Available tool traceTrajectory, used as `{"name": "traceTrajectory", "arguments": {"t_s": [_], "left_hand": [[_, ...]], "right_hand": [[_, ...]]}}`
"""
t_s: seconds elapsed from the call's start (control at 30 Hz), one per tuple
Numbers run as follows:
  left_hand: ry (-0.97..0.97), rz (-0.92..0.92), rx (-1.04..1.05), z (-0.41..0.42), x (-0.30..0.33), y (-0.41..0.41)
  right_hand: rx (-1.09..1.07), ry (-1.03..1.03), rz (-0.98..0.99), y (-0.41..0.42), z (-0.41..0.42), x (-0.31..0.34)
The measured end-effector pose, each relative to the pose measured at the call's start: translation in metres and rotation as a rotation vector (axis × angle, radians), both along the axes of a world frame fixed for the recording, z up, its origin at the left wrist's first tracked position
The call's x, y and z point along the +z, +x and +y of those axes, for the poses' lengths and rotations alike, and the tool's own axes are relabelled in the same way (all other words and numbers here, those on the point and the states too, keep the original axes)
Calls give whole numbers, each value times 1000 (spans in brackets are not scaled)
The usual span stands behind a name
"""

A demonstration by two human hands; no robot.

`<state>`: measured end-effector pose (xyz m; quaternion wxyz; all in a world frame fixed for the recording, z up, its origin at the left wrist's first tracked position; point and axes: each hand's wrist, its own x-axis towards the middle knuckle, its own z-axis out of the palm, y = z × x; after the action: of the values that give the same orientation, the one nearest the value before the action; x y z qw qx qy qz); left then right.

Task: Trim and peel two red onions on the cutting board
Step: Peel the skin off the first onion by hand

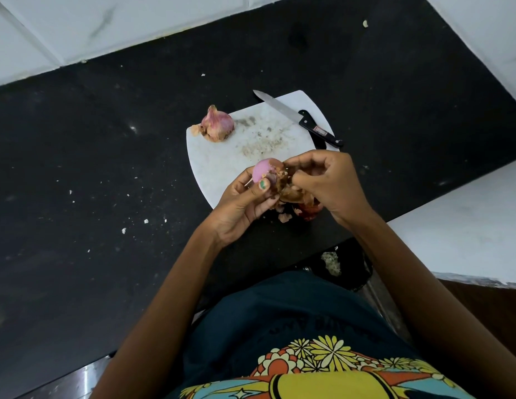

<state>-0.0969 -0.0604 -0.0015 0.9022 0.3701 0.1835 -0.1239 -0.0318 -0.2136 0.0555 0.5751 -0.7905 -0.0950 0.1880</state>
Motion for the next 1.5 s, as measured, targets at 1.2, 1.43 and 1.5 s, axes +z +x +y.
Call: {"name": "traceTrajectory", "arguments": {"t_s": [1.2, 1.43, 1.5], "left_hand": [[178, 5, -57, 2, 8, -1], [161, -29, -95, 3, 9, -2], [162, -34, -114, 3, 10, -3]], "right_hand": [[123, -72, -41, 8, -8, -6], [116, -91, -57, 10, -8, -7], [103, -94, -69, 11, -9, -7]]}}
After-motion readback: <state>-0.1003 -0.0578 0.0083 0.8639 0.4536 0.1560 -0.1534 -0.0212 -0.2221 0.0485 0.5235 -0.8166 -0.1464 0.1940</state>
